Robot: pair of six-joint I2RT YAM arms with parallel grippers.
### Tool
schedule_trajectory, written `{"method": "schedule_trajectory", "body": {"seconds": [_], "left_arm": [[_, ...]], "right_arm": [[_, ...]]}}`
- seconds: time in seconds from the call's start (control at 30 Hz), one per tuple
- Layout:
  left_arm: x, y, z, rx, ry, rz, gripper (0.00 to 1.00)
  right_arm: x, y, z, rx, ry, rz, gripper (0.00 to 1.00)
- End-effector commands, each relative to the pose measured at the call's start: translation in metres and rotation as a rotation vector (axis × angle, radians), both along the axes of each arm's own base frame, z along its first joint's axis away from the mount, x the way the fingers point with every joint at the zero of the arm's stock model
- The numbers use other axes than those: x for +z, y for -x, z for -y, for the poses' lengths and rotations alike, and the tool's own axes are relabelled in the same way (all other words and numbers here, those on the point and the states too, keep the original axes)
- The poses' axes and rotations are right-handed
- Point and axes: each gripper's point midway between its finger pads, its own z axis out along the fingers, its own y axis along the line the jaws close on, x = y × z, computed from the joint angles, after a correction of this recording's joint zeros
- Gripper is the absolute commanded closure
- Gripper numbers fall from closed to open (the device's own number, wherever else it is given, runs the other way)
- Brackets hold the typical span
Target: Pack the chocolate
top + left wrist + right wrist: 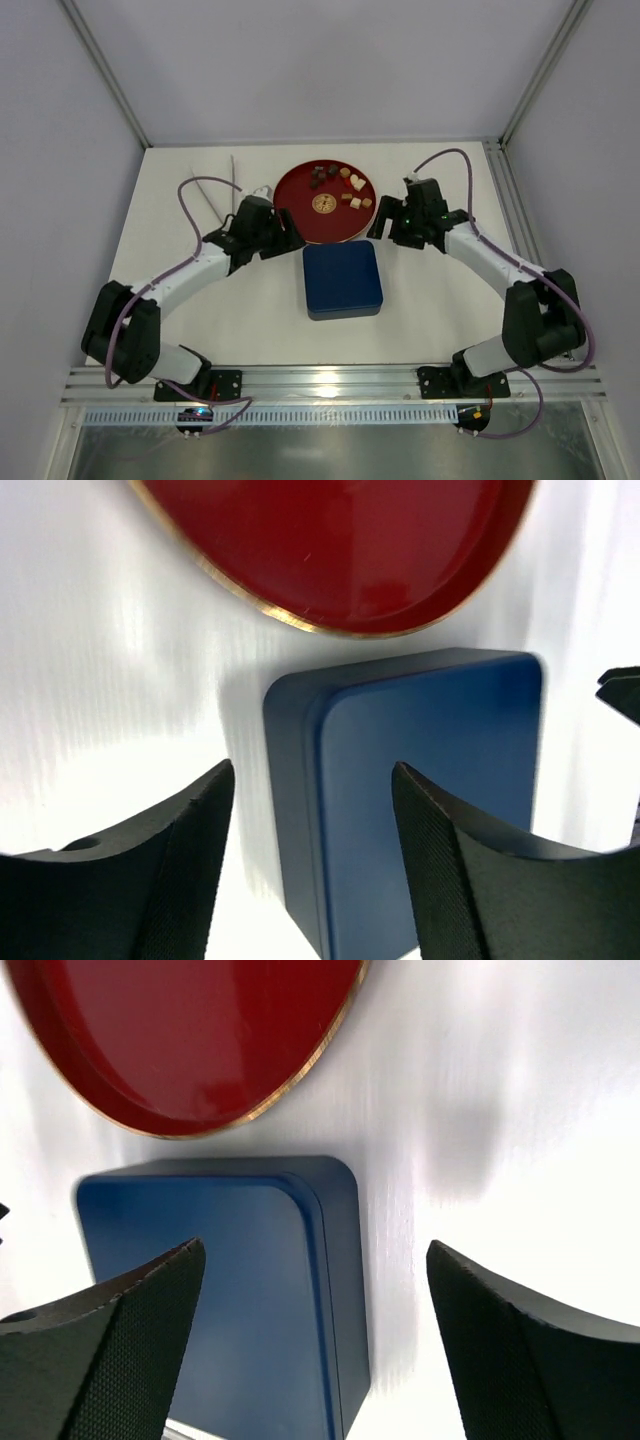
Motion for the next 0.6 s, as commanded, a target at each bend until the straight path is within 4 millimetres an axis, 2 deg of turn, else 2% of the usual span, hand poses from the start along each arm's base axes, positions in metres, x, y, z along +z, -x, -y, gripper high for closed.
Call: {"method": "schedule_trajectory", "body": {"seconds": [0.0, 0.03, 0.1, 0.13, 0.17, 0.2, 0.37, 0.4, 0.57], "left_arm": [[0.062, 0.001, -0.003, -0.075, -0.006, 0.094, 0.35], [0.077, 0.0, -0.001, -0.084, 0.008, 0.12, 0.22], [0.087, 0.006, -0.004, -0.097, 0.004, 0.124, 0.22], [0.098, 0.01, -0.006, -0.097, 0.012, 0.148, 0.21], [0.103, 0.014, -0.008, -0.102, 0.01, 0.153, 0.21], [0.109, 0.02, -0.012, -0.108, 0.006, 0.162, 0.2], [0.115, 0.039, -0.023, -0.118, -0.01, 0.162, 0.2], [0.115, 0.041, -0.025, -0.118, -0.01, 0.162, 0.2], [0.12, 0.048, -0.026, -0.129, 0.006, 0.172, 0.19]], "right_arm": [[0.083, -0.016, 0.014, -0.019, -0.029, 0.218, 0.07], [0.093, -0.014, 0.02, -0.025, -0.019, 0.247, 0.06], [0.108, -0.009, 0.032, -0.05, -0.003, 0.292, 0.0], [0.126, 0.0, 0.039, -0.061, -0.003, 0.338, 0.0], [0.133, 0.004, 0.044, -0.067, 0.002, 0.359, 0.0], [0.149, 0.014, 0.055, -0.095, 0.015, 0.409, 0.0], [0.167, 0.04, 0.089, -0.176, 0.109, 0.48, 0.0], [0.162, 0.044, 0.092, -0.184, 0.12, 0.475, 0.0], [0.168, 0.058, 0.1, -0.219, 0.104, 0.53, 0.0]]}}
